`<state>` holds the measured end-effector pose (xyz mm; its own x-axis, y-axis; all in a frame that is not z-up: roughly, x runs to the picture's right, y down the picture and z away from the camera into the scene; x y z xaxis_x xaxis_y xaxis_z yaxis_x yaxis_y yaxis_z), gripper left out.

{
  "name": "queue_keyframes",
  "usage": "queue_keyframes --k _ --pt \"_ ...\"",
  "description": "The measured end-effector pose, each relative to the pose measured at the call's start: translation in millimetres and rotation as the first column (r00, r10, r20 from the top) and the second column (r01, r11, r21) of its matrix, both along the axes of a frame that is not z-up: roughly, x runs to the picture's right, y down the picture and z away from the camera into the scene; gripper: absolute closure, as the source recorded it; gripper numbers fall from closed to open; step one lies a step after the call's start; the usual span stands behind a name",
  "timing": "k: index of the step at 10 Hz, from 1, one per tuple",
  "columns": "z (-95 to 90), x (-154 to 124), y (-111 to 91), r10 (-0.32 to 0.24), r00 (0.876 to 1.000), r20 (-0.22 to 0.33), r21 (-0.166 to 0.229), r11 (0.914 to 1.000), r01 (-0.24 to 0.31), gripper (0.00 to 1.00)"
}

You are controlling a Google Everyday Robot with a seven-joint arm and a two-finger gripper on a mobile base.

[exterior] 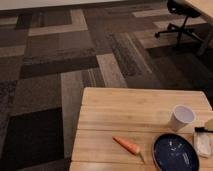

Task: Place the eraser on the white sponge

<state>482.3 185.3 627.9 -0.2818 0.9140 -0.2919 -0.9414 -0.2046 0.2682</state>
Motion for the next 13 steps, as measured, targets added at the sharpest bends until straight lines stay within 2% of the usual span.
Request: queue_keyframes --k 2,4,7,9,11,13 --pt "-3.0 -1.3 4.8 0.010 1.000 0.005 0.005 0.9999 -0.010 1.00" --pt "-13.3 -5.9 14.1 -0.006 1.000 0.006 -0.002 1.0000 0.006 1.00" --pt "-11.2 -18.3 54.7 0.036 0.996 0.082 -0.056 0.9979 -0.031 1.00" --pt "-6.9 -11.9 55.9 0.036 0.994 0.105 -0.055 0.9980 -0.031 1.00" --pt "-7.3 -3.7 59.7 0.033 0.994 0.103 -0.059 0.9979 -0.027 1.00" --pt "-10.2 11.6 72.7 0.044 0.996 0.078 -0.076 0.9964 -0.038 1.00"
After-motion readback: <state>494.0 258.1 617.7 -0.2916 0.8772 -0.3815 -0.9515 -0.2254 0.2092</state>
